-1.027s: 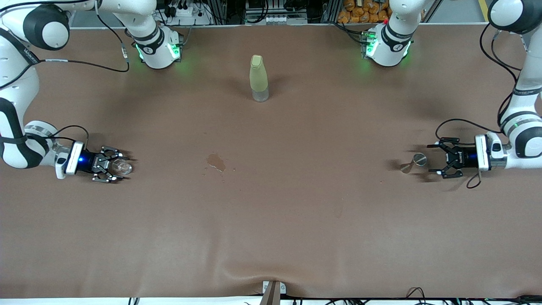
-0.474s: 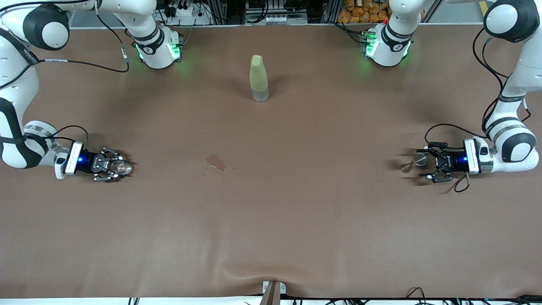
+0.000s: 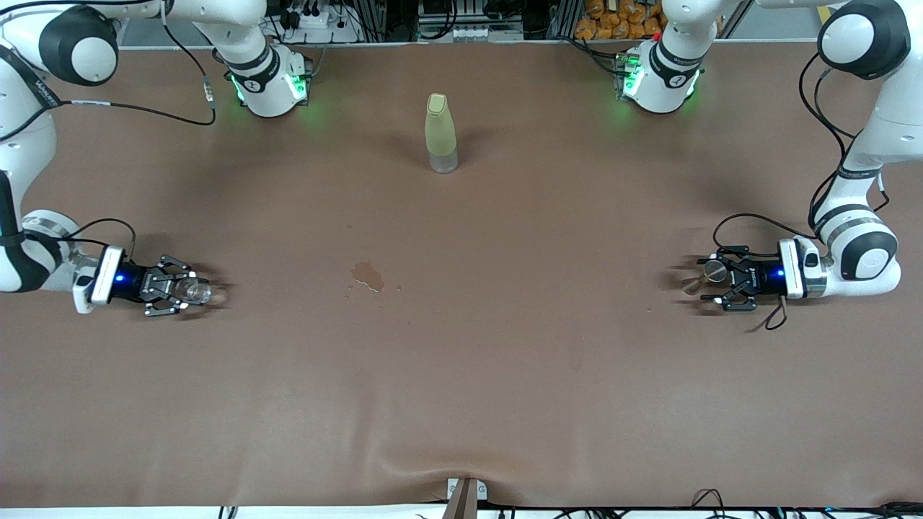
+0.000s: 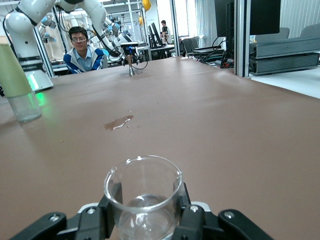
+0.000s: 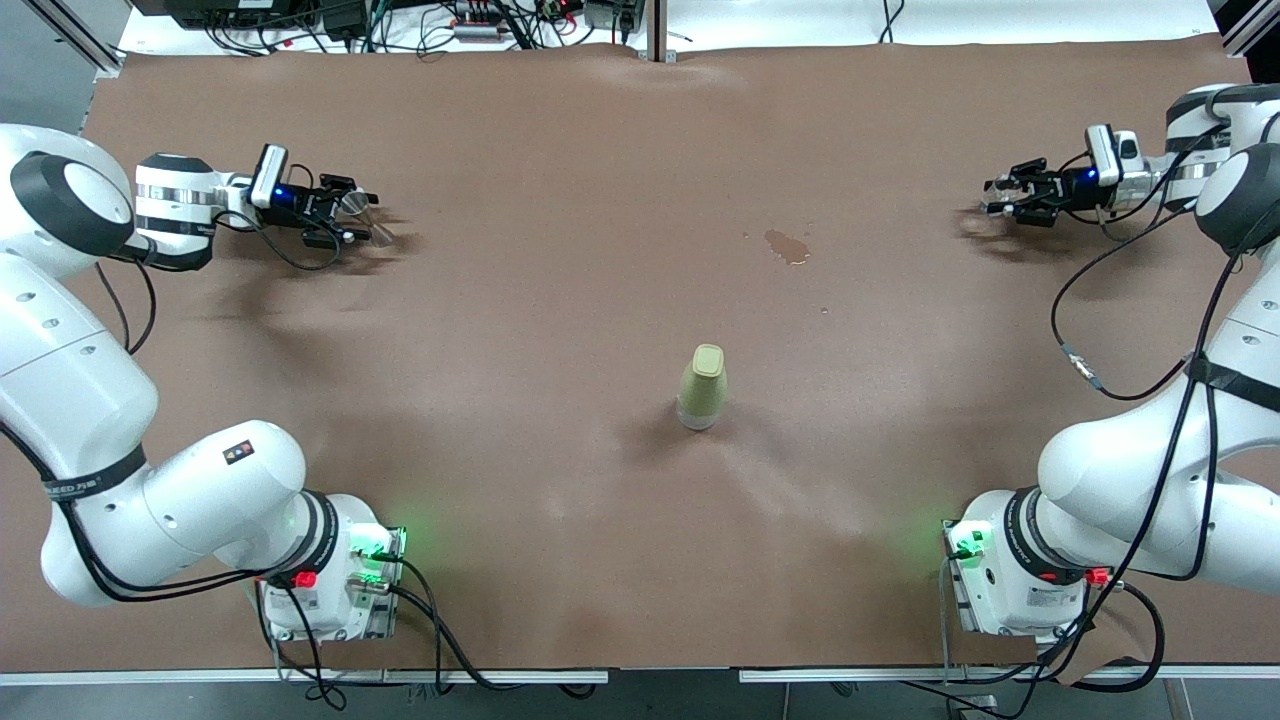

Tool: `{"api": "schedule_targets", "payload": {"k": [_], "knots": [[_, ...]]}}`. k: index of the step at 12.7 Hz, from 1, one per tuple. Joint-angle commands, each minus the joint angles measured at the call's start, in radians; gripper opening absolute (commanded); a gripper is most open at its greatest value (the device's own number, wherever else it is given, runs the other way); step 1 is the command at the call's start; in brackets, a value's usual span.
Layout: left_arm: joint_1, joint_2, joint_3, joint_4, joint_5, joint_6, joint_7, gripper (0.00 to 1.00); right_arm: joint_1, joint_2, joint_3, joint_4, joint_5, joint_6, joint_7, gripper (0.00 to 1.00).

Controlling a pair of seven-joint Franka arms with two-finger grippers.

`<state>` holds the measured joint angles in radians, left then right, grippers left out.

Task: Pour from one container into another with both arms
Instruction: 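Lift the beaker with the right gripper while the left gripper grasps the jigger, then carry the jigger and beaker toward each other above the table center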

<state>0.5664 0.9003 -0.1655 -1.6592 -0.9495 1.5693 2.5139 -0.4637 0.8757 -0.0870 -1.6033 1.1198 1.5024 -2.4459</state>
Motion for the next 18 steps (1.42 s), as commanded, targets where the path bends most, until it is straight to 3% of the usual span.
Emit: {"api": "schedule_targets", "payload": {"k": [1, 3, 5, 7, 11, 14, 18], "knots": [[-0.008, 0.011, 0.001, 0.001, -0.026, 0.011, 0.031, 0.74, -0.010, -0.012, 0.035, 0.061, 0.015, -0.024, 0.062, 0.42], [-0.010, 0.011, 0.001, 0.001, -0.032, 0.011, 0.037, 0.62, -0.010, -0.014, 0.044, 0.146, 0.014, -0.043, 0.126, 0.41], [-0.013, 0.009, 0.001, 0.001, -0.031, 0.018, 0.037, 0.43, -0.004, -0.020, 0.053, 0.170, 0.014, -0.068, 0.195, 0.41], [-0.016, 0.002, 0.001, 0.001, -0.031, 0.024, 0.037, 0.33, -0.004, -0.029, 0.090, 0.201, 0.015, -0.067, 0.270, 0.41], [-0.034, -0.037, 0.001, 0.006, -0.029, 0.041, 0.022, 0.00, 0.000, -0.032, 0.145, 0.293, 0.015, -0.065, 0.361, 0.40], [-0.083, -0.118, -0.005, 0.004, -0.031, 0.055, -0.042, 0.00, 0.014, -0.087, 0.162, 0.292, 0.014, -0.062, 0.390, 0.39], [-0.183, -0.262, -0.014, -0.051, -0.067, 0.136, -0.168, 0.00, 0.045, -0.089, 0.164, 0.293, 0.017, -0.060, 0.378, 0.40]]}}
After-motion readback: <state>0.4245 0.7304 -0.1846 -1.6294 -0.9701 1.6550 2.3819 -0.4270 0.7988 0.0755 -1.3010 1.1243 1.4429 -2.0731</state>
